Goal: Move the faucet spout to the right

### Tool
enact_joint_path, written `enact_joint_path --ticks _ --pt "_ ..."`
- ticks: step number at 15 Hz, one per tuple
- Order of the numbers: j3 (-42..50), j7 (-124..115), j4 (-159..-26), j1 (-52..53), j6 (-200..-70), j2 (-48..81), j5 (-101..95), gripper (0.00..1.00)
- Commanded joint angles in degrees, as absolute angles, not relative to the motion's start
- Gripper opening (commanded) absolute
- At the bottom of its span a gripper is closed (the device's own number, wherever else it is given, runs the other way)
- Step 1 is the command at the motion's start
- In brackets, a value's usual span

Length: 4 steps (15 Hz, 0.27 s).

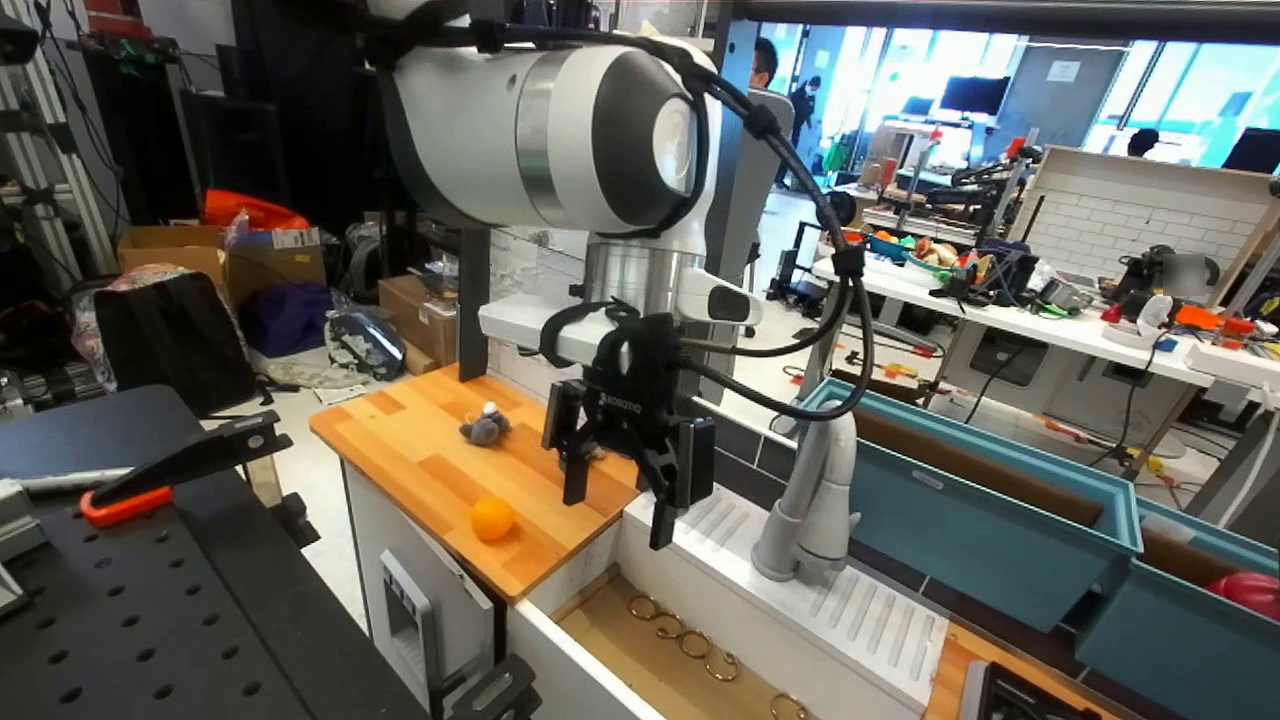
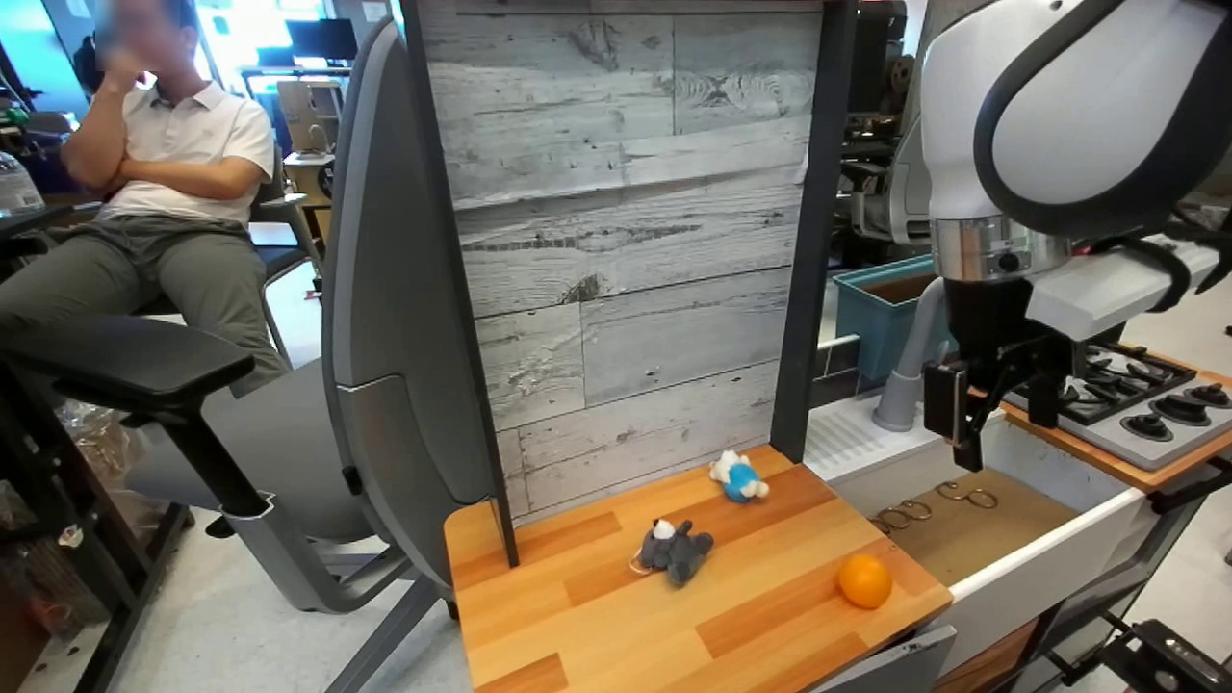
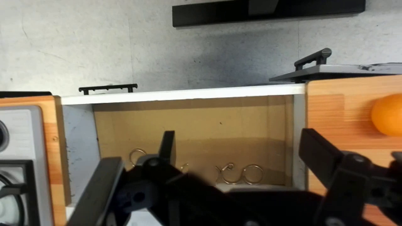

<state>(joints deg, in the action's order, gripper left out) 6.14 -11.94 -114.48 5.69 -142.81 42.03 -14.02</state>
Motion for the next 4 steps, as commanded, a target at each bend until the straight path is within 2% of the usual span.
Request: enact_joint_path --ticks 1,4 --pt "5.89 -10.65 -114.85 6.11 -143.74 42.13 -13.00 1.00" --pt "5.78 -10.56 -115.05 6.28 -143.82 42.23 -12.87 1.00"
